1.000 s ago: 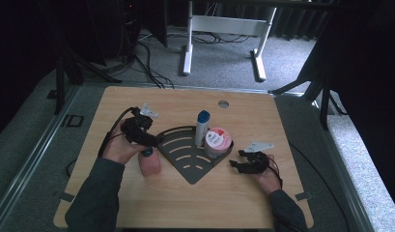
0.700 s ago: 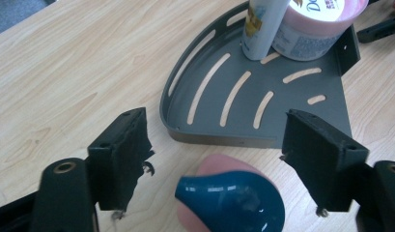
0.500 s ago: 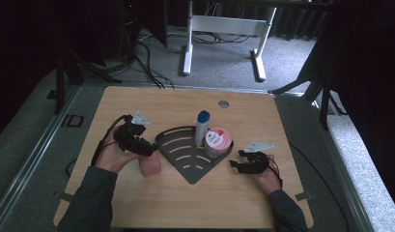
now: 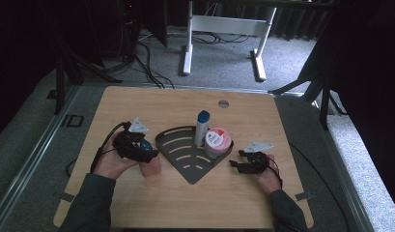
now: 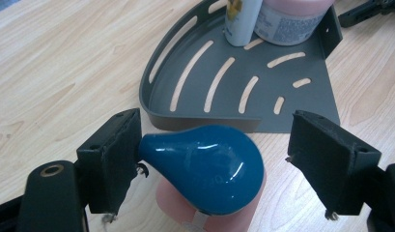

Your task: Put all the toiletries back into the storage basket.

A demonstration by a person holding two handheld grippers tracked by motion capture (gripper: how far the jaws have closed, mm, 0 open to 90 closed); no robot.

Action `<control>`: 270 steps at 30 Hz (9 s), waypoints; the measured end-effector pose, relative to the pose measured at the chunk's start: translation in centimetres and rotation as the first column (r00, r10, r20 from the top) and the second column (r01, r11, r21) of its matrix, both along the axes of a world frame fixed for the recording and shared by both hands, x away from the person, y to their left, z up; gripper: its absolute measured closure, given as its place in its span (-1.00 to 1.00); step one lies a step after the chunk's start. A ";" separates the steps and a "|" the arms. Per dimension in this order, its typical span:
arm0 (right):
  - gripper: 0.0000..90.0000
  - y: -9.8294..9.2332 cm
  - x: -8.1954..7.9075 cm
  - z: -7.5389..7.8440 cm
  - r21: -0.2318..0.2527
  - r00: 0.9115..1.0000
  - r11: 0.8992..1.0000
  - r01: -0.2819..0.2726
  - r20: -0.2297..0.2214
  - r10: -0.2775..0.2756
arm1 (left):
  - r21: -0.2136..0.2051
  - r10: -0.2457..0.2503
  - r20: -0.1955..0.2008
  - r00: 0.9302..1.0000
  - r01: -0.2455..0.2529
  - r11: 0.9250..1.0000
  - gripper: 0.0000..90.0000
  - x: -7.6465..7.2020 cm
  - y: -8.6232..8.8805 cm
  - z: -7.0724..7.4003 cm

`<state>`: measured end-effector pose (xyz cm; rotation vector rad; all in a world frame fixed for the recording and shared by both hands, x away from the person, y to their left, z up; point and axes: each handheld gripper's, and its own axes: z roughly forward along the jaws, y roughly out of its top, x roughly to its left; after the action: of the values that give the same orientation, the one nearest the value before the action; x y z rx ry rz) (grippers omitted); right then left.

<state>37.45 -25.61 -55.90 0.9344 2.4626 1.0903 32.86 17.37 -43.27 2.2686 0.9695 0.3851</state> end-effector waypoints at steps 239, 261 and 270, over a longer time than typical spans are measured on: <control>-0.18 -0.1 0.1 0.0 0.013 1.000 1.000 0.000 -0.010 0.000 | -0.061 0.037 0.054 0.998 -0.034 0.998 0.18 7.3 -8.0 2.0; -0.18 -0.1 0.1 0.0 0.013 1.000 1.000 -0.001 -0.009 0.001 | -0.071 0.061 0.062 0.996 -0.056 0.996 0.18 8.3 -8.7 1.2; -0.18 -0.1 0.1 0.0 0.014 1.000 1.000 -0.001 -0.010 0.001 | -0.071 0.058 0.061 0.996 -0.054 0.996 0.18 8.8 -9.1 0.6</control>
<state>37.56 -25.74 -55.89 0.9448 2.4669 1.1076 41.64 8.29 -42.63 2.1585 1.0010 0.4378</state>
